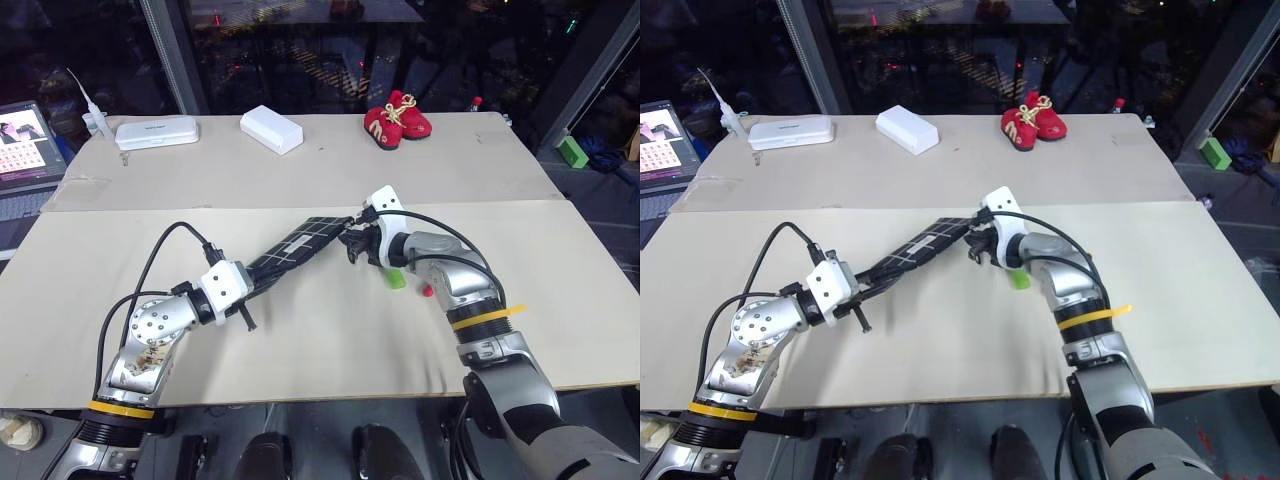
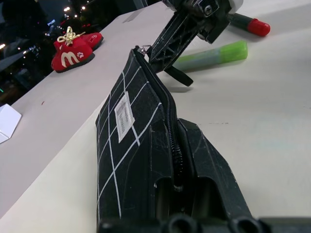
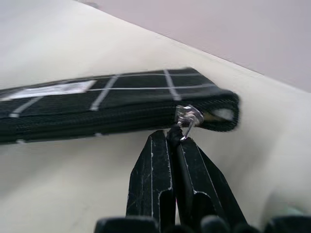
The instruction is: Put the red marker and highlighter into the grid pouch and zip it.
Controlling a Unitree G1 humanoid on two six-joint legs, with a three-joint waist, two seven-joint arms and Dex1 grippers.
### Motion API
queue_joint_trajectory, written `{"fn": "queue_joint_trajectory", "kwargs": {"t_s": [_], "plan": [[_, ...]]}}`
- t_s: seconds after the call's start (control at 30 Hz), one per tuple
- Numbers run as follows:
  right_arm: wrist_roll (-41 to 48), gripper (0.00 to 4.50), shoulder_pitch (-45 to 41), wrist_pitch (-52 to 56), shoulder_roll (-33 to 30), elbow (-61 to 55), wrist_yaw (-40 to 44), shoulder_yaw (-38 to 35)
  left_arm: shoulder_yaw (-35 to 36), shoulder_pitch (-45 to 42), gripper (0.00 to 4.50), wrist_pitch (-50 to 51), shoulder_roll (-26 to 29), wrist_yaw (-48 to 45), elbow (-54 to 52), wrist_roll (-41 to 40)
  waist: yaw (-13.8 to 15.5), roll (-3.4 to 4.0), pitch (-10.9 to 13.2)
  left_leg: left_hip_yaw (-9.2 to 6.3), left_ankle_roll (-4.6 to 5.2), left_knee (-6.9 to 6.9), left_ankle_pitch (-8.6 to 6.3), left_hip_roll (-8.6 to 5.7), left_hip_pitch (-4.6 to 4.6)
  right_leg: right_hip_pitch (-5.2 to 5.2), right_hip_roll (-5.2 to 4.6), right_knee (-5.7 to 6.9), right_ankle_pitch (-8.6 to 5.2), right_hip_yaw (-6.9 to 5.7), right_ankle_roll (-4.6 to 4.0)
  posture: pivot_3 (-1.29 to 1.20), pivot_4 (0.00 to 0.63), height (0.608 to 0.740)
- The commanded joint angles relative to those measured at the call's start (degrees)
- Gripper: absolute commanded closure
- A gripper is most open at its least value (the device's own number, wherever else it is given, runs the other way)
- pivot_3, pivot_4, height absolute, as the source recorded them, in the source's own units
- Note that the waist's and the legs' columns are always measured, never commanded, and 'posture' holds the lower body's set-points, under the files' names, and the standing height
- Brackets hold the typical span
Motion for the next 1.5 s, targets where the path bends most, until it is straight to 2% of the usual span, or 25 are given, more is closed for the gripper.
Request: {"fn": "queue_joint_trajectory", "kwargs": {"t_s": [0.03,0.33,0.67,0.87,1.03,1.23,1.5], "plan": [[-0.66,4.46,0.49,1.01,1.37,-5.75,2.77,5.28,0.56,-0.5,4.5,-0.04,-0.13,0.43,-2.04,-0.27,0.03,0.0,0.0,0.0,0.0,0.0,0.0,0.0,0.0,0.0,0.0,0.0,0.0,0.0,0.0,0.0,0.15,0.74],[-3.7,4.46,2.12,-0.69,0.04,-8.5,7.12,12.44,0.35,-0.52,4.5,0.05,-0.74,0.45,-2.37,-0.77,0.37,0.0,0.0,-0.01,0.0,0.0,0.0,-0.03,-0.02,0.0,-0.04,-0.02,0.0,-0.04,0.0,0.0,0.15,0.74],[2.2,4.46,-0.13,2.12,1.79,-13.39,11.33,7.97,0.56,0.87,4.5,-0.78,-0.37,-0.3,-2.23,-1.05,0.13,0.0,0.0,-0.01,0.0,0.0,0.0,0.04,0.01,0.0,0.06,0.0,0.0,-0.02,0.0,0.0,0.15,0.74],[3.04,4.46,1.31,3.82,0.13,-16.66,15.36,11.35,0.49,1.02,4.5,-1.25,-0.52,-0.95,-1.92,-1.19,0.31,0.0,0.0,-0.01,0.0,0.0,0.0,0.0,0.0,0.0,0.01,-0.02,0.0,-0.03,0.0,0.0,0.15,0.74],[-0.57,4.46,2.51,2.21,-0.04,-14.84,13.83,15.44,0.61,0.73,4.5,-1.18,-0.95,-1.39,-2.01,-1.59,0.29,0.0,0.0,0.0,0.0,0.0,0.0,0.0,0.01,0.0,0.02,-0.01,0.0,-0.04,0.0,0.0,0.15,0.74],[-1.81,4.46,-0.2,0.81,1.86,-10.02,11.09,12.84,0.7,0.76,4.5,-1.1,-1.05,-1.97,-2.12,-2.13,0.12,0.0,0.0,0.02,0.0,0.0,0.0,0.01,0.04,0.0,0.05,0.02,0.0,0.0,-0.01,0.0,0.15,0.74],[-0.09,4.46,1.2,0.84,-0.16,-14.0,16.79,14.18,0.61,0.17,4.5,-0.86,-1.11,-2.9,-1.93,-2.54,0.31,0.0,0.0,0.01,0.0,0.0,0.0,0.01,0.0,0.0,0.04,-0.02,0.0,-0.04,-0.01,0.0,0.15,0.74]]}}
